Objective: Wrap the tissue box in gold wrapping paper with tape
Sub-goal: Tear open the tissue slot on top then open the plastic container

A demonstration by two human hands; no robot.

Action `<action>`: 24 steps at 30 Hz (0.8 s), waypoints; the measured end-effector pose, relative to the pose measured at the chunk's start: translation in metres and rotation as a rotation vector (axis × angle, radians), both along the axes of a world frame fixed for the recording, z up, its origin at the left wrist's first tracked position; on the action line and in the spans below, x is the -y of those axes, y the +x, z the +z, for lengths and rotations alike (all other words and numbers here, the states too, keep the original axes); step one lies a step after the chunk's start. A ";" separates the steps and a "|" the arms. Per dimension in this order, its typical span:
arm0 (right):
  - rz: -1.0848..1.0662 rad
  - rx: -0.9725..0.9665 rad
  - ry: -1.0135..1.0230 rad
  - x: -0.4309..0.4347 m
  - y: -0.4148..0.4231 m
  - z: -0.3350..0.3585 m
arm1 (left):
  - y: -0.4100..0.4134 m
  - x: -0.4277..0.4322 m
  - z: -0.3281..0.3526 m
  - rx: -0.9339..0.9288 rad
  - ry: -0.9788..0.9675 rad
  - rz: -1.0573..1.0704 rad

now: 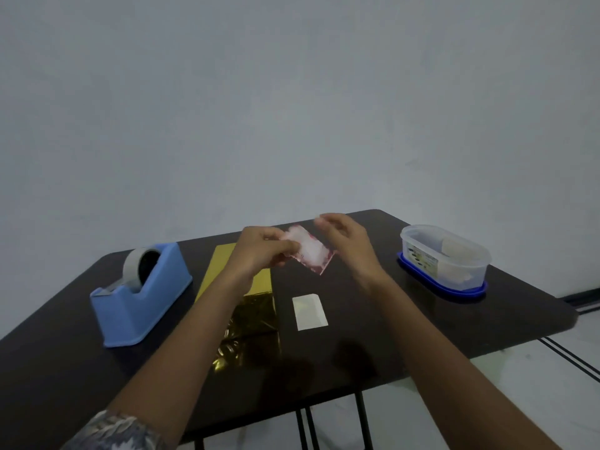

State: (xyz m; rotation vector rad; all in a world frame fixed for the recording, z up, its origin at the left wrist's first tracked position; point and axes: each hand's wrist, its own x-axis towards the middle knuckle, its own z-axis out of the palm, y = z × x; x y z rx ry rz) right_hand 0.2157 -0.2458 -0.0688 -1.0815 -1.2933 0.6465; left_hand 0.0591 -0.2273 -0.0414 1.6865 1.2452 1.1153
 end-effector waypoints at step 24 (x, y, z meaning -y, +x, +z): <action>0.003 -0.581 -0.353 -0.011 -0.082 0.007 | -0.080 -0.022 0.005 0.529 -0.230 0.036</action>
